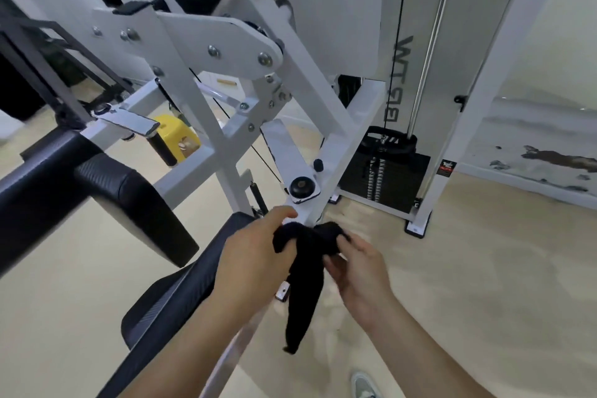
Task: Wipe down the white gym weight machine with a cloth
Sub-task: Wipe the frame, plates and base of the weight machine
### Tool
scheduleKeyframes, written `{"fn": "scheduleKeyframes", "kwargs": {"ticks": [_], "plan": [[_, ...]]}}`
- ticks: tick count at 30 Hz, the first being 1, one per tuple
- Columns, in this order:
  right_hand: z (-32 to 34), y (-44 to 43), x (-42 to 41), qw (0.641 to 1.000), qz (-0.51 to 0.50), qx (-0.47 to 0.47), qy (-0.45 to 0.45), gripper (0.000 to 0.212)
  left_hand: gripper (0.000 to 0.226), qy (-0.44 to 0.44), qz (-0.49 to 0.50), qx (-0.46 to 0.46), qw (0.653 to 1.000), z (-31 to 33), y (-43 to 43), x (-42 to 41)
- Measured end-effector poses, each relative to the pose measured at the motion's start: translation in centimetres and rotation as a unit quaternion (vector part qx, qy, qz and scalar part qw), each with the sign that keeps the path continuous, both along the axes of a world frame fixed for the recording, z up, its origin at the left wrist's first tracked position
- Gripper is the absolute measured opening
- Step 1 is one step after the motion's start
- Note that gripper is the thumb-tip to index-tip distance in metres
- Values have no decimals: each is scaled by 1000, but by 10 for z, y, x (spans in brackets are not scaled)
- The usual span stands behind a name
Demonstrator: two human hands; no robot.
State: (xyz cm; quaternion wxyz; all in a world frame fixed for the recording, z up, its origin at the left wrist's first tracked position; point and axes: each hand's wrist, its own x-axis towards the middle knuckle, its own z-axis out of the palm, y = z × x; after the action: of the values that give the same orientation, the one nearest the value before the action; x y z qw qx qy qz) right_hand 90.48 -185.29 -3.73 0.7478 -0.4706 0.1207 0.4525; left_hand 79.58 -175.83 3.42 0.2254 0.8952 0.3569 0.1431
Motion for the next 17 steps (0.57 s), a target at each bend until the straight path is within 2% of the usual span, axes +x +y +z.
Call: {"fn": "scheduleKeyframes", "kwargs": {"ticks": [1, 3, 6, 7, 9, 12, 14, 15, 17], "plan": [[6, 0, 9, 999, -21, 21, -36, 28, 33, -18, -9, 24, 1000, 4, 3, 8], [25, 8, 27, 982, -12, 27, -184, 30, 31, -76, -17, 65, 995, 12, 14, 24], [42, 35, 35, 910, 88, -29, -405, 50, 40, -122, 1, 54, 991, 17, 39, 41], [40, 47, 34, 872, 135, -72, -465, 59, 48, -109, -6, 15, 994, 17, 45, 46], [26, 69, 30, 768, 201, -181, -581, 65, 59, -30, -46, -60, 997, 11, 49, 55], [11, 81, 29, 632, 178, -286, -698, 53, 65, 69, -116, -13, 991, -1, 52, 49], [12, 89, 35, 545, 172, -306, -762, 51, 71, 58, -128, -50, 989, 0, 64, 35], [15, 96, 41, 505, 208, -309, -779, 52, 73, 42, -121, -81, 989, 3, 71, 29], [19, 120, 51, 456, 296, -315, -778, 52, 65, 24, -83, -116, 989, 3, 85, 21]]}}
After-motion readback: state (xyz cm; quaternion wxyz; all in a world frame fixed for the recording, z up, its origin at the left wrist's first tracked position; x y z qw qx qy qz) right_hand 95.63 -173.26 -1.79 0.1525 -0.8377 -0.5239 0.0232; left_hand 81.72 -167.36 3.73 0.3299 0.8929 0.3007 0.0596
